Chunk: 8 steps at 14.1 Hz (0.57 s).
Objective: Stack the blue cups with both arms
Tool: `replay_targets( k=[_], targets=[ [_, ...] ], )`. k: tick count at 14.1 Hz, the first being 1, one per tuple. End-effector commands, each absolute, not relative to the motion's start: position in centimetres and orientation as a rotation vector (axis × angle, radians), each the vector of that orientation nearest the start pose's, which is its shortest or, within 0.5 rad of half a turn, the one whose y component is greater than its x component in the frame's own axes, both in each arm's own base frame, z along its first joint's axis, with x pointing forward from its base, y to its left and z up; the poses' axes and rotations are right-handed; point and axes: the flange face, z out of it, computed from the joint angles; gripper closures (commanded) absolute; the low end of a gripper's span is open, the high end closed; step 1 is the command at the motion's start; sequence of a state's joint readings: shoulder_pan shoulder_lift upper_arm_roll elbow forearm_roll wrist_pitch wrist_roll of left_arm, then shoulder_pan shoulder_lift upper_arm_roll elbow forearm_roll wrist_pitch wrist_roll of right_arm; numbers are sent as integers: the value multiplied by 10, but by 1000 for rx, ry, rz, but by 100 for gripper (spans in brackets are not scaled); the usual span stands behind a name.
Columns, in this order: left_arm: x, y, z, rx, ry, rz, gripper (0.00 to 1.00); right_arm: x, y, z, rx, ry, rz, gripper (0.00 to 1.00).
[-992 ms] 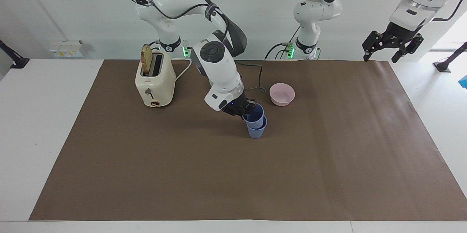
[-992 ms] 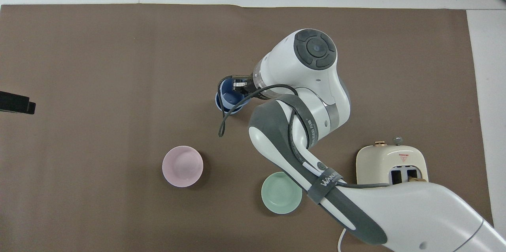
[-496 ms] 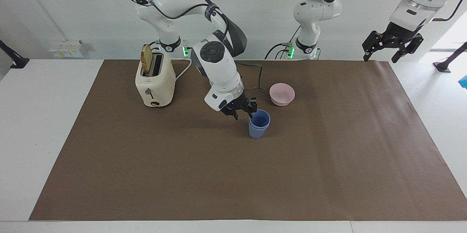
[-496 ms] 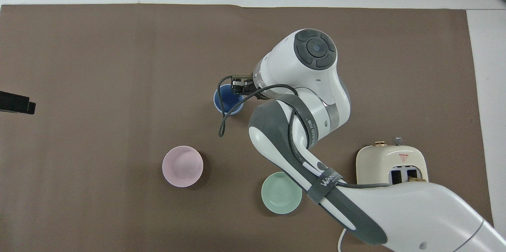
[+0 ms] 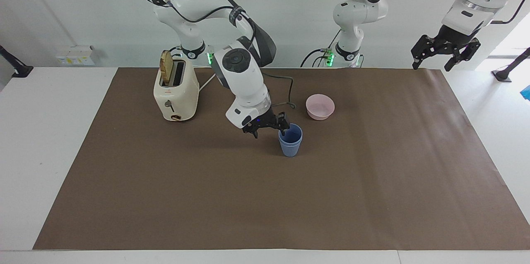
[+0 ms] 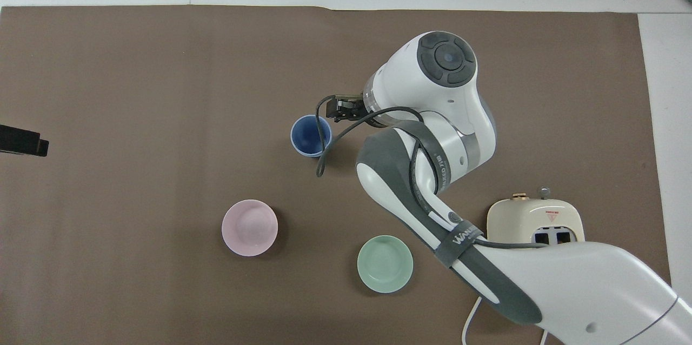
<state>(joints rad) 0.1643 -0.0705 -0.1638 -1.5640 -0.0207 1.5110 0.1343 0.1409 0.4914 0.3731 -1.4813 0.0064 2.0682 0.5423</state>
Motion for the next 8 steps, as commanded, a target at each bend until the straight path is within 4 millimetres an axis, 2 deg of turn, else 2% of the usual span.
replay_targets(
  k=[1, 3, 5, 6, 8],
  targets=[
    [517, -4, 658, -3132, 202, -19, 0, 645, 249, 441, -2961, 100, -17, 0],
    [517, -4, 658, -3132, 205, -19, 0, 650, 202, 455, -2990, 89, 11, 0],
    [518, -4, 659, -3132, 205, -21, 0, 654, 147, 472, -3040, 24, 13, 0],
    [518, -3, 659, -3132, 205, -21, 0, 652, 127, 483, -3073, -13, 14, 0],
    [518, -3, 659, -3132, 205, -21, 0, 646, 105, 502, -3140, -61, 2, 0]
  ],
)
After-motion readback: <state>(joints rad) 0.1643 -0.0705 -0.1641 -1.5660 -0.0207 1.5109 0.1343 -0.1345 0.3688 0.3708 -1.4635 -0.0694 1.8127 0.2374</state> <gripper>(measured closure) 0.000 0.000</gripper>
